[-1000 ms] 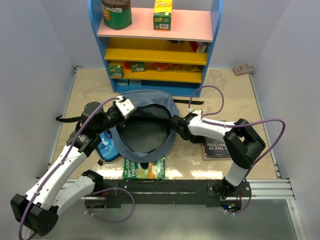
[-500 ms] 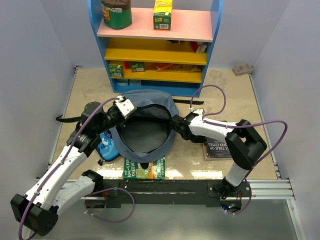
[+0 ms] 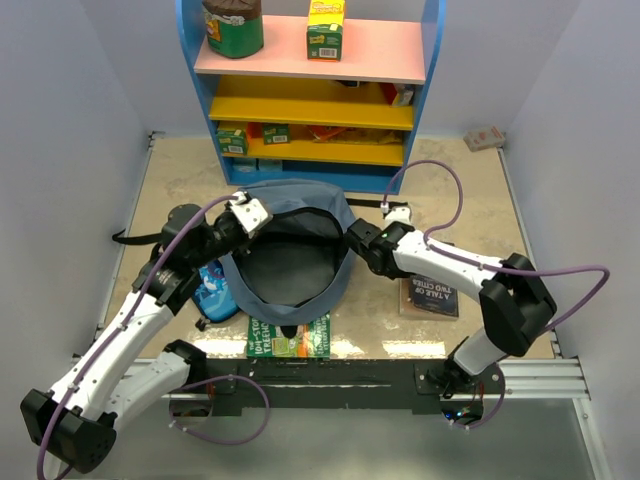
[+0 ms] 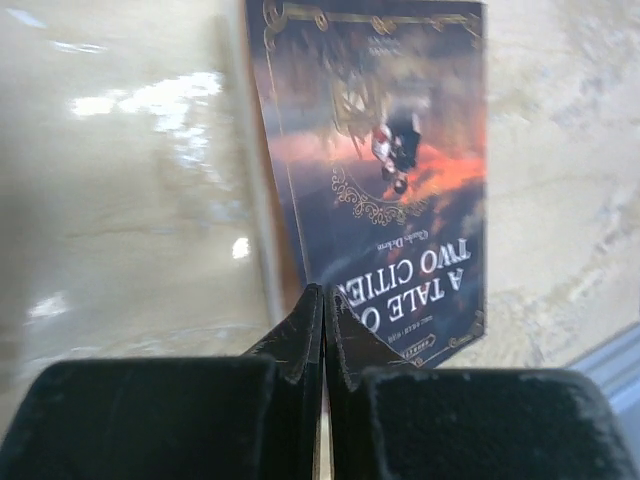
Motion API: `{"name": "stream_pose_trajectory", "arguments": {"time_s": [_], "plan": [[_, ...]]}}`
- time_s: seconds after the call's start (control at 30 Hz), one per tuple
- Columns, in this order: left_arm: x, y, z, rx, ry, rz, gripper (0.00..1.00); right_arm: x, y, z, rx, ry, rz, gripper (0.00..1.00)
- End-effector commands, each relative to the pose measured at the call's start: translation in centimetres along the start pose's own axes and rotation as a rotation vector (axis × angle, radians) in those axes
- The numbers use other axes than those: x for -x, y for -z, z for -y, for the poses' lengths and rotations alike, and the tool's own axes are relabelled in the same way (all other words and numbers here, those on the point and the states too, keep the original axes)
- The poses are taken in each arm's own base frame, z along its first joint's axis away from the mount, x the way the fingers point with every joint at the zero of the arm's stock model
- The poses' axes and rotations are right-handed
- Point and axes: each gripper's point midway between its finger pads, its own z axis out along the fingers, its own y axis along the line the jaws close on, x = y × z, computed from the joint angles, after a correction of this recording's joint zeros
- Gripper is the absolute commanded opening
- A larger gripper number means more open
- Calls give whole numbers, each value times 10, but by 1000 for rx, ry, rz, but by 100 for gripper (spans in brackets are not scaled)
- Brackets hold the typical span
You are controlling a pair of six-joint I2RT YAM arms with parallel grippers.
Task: Pack the student bag
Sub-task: Adjust the book at the center of the board.
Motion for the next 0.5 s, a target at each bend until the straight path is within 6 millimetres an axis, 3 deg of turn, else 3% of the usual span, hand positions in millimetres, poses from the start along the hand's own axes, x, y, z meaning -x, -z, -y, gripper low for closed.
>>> {"name": "stream_pose_trajectory", "arguments": {"time_s": [0.0,0.13,0.2,0.27,0.33,0.37,0.4,0.47], "plan": [[27,6,-10,43,-40,84,0,28,21,-44,135,-12,76,0],[26,7,-11,54,-42,77,0,34,45,-80,196,18,111,0],[25,8,-12,56,-46,73,0,30,53,-87,197,24,116,0],[24,8,-12,58,-48,67,0,28,49,-74,147,10,125,0],[24,8,-12,59,-51,69,0,23,30,-52,88,-12,85,0],[22,8,-10,53,-53,66,0,21,21,-43,65,-34,60,8],[22,8,-10,51,-54,70,0,22,8,-29,25,-72,34,41],[22,8,-9,46,-53,77,0,18,-2,-19,26,-121,4,63]]}}
